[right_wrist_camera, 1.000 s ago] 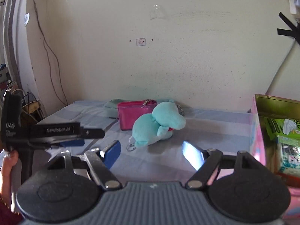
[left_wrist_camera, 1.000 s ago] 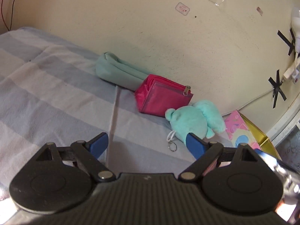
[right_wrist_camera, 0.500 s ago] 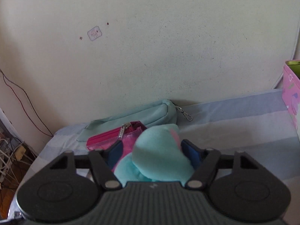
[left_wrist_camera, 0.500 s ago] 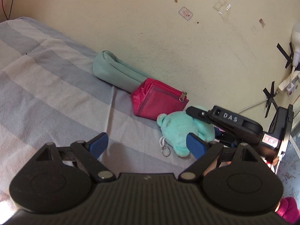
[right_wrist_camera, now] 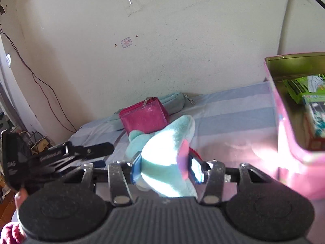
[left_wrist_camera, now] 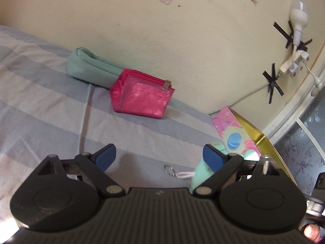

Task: Organize objects
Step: 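Move the right gripper to the mint-green plush bear and grasp it, then carry the plush bear over the pink tin and release it inside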

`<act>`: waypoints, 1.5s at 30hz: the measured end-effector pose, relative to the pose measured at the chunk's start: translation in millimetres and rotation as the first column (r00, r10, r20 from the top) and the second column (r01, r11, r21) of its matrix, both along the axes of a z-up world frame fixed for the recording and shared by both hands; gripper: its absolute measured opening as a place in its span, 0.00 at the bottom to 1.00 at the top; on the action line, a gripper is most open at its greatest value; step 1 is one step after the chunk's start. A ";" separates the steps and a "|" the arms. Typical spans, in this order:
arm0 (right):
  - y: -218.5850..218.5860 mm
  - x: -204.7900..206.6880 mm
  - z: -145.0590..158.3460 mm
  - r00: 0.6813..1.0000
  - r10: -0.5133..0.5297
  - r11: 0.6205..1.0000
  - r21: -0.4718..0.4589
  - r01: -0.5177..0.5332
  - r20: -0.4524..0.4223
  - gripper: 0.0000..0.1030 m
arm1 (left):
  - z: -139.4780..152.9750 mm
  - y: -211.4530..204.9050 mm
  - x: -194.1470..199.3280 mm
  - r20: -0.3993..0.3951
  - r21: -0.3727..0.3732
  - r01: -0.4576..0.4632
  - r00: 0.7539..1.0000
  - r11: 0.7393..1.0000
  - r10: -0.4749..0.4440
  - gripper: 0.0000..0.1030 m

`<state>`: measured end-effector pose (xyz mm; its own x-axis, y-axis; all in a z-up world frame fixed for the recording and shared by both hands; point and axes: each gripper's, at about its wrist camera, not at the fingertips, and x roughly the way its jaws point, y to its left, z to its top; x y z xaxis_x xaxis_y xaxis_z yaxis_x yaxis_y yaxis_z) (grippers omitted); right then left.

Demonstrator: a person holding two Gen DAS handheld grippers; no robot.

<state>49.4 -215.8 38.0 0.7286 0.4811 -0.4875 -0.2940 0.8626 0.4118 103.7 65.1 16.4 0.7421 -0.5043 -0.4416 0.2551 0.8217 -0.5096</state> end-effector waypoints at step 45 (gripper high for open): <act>-111.2 -113.6 -2.0 0.992 0.016 1.000 -0.005 -0.016 0.124 0.46 | 44.7 -179.9 -73.1 0.038 0.092 0.402 0.913 0.911 -0.407 0.77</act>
<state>-64.2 -327.0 36.0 0.7756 0.4915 -0.3961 -0.3563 0.8589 0.3680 30.6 -114.7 61.2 0.5064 -0.7308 -0.4577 0.6000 0.6799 -0.4217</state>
